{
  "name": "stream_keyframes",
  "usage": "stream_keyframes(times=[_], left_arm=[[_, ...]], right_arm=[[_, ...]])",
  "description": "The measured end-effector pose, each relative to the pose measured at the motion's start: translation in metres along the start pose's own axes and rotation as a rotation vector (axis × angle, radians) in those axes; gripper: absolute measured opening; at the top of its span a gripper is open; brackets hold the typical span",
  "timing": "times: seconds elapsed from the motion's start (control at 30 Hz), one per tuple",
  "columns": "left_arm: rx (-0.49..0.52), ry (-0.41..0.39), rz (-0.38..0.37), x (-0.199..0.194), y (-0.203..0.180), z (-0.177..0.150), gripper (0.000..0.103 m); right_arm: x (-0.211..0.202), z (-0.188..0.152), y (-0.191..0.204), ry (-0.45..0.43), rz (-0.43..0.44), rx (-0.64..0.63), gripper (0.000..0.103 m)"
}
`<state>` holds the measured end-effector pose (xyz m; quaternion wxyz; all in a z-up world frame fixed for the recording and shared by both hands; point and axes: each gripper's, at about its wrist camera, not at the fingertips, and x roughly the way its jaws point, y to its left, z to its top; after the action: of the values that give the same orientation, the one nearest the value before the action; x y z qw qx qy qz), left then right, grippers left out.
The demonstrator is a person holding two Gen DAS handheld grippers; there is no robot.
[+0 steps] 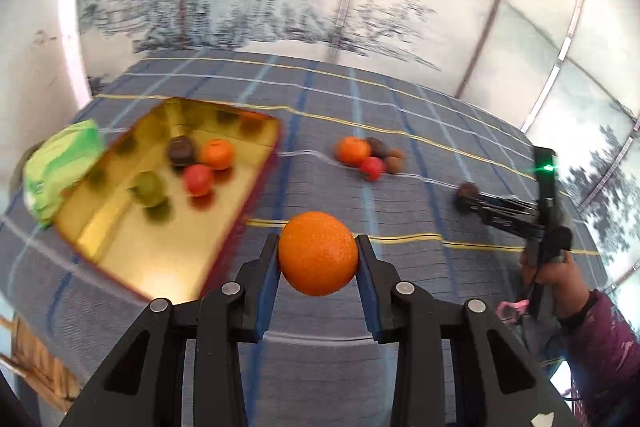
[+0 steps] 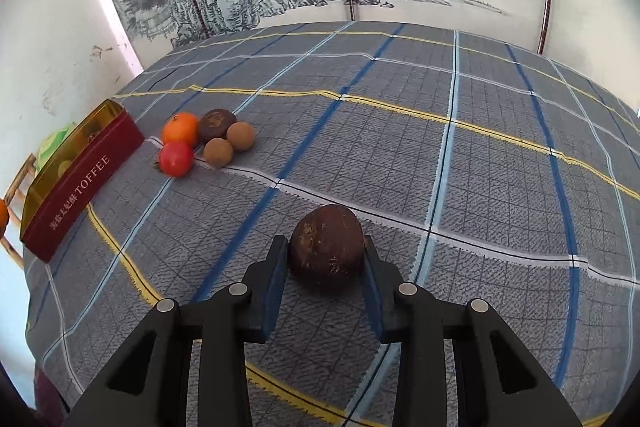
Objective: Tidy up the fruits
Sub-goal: 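Carry the tangerine over the tin while the right tool grasps a dark brown fruit, then lower the tangerine into the tin and open the left tool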
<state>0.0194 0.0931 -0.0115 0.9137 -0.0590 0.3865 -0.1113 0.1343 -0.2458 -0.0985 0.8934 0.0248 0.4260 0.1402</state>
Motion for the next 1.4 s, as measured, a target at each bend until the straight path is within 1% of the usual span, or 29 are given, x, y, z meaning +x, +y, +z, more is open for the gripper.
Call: stream_keyframes(times=[0.07,0.17,0.27,0.43,0.53,0.67,1.03,1.4], left_arm=[[-0.020,-0.002,0.033,-0.004,0.020,-0.001,0.032],[-0.019,-0.016,0.091,-0.007,0.043,-0.002,0.032],[-0.025,-0.030,0.121,-0.008,0.062,0.001,0.032],[-0.056,-0.041,0.142,-0.003,0.087,0.004,0.032],[-0.053,-0.038,0.156,0.005,0.095,0.004,0.032],[-0.045,-0.034,0.180,0.016,0.101,0.003,0.032],[-0.056,-0.005,0.162,0.037,0.107,0.001,0.032],[-0.029,0.007,0.161,0.050,0.100,0.001,0.033]], right_arm=[[0.001,0.001,-0.002,-0.002,0.004,0.014,0.036],[0.001,0.001,-0.003,-0.002,-0.002,0.019,0.036],[0.001,0.002,-0.003,-0.002,0.000,0.022,0.036],[0.002,0.003,-0.003,-0.002,-0.010,0.025,0.036],[0.003,0.004,-0.003,0.000,-0.017,0.022,0.036],[0.004,0.004,-0.004,0.000,-0.020,0.022,0.036],[0.005,0.006,-0.003,0.001,-0.034,0.018,0.036],[0.006,0.007,-0.005,0.001,-0.038,0.019,0.036]])
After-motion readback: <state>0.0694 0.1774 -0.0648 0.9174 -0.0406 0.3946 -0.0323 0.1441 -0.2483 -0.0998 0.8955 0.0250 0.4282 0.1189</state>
